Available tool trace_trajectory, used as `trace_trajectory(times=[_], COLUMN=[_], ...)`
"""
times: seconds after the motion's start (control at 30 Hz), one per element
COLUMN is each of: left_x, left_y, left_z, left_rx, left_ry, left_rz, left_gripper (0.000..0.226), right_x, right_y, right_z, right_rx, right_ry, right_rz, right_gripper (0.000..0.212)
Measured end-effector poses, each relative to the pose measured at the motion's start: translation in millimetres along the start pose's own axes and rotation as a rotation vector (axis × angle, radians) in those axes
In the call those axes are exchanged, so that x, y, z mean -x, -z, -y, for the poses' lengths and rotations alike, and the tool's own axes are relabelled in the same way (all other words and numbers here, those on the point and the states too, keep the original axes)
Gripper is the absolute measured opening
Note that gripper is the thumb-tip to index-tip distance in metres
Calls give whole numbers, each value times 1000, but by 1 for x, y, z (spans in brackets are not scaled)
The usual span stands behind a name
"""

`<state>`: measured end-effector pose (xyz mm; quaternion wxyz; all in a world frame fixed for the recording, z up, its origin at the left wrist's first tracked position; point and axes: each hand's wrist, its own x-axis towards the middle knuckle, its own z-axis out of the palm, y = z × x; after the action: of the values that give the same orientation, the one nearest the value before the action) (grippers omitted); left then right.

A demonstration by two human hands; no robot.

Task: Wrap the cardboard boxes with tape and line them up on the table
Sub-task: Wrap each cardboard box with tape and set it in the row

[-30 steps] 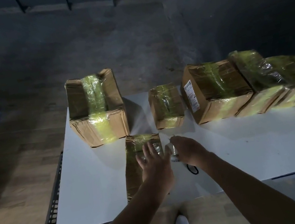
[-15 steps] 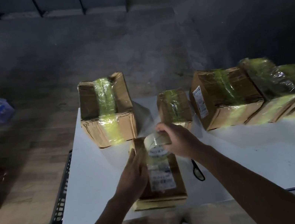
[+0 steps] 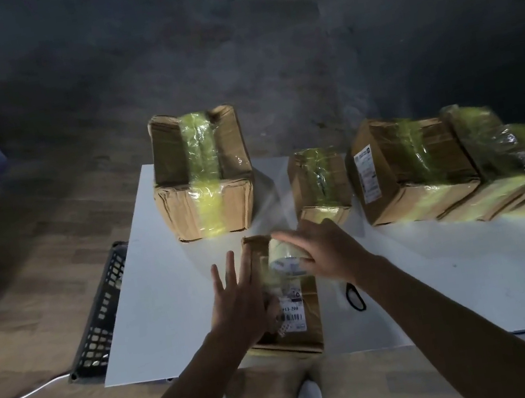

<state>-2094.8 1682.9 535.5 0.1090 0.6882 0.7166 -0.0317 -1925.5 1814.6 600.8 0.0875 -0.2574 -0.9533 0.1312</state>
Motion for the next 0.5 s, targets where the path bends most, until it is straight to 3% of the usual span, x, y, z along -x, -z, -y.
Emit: trace_trajectory(times=[0.2, 0.3, 0.5], left_x=[-1, -8, -11], left_y=[11, 13, 9], left_z=[-8, -18, -18], left_rx=[-21, 15, 8], left_ry=[-9, -111, -198], left_rz=[-11, -64, -60], left_gripper=[86, 85, 95], right_x=[13, 9, 16], right_y=[7, 4, -7], right_z=[-4, -1, -4], right_rx=[127, 156, -101], right_ry=[-28, -39, -152], right_rz=[74, 69, 91], right_gripper=[62, 62, 76])
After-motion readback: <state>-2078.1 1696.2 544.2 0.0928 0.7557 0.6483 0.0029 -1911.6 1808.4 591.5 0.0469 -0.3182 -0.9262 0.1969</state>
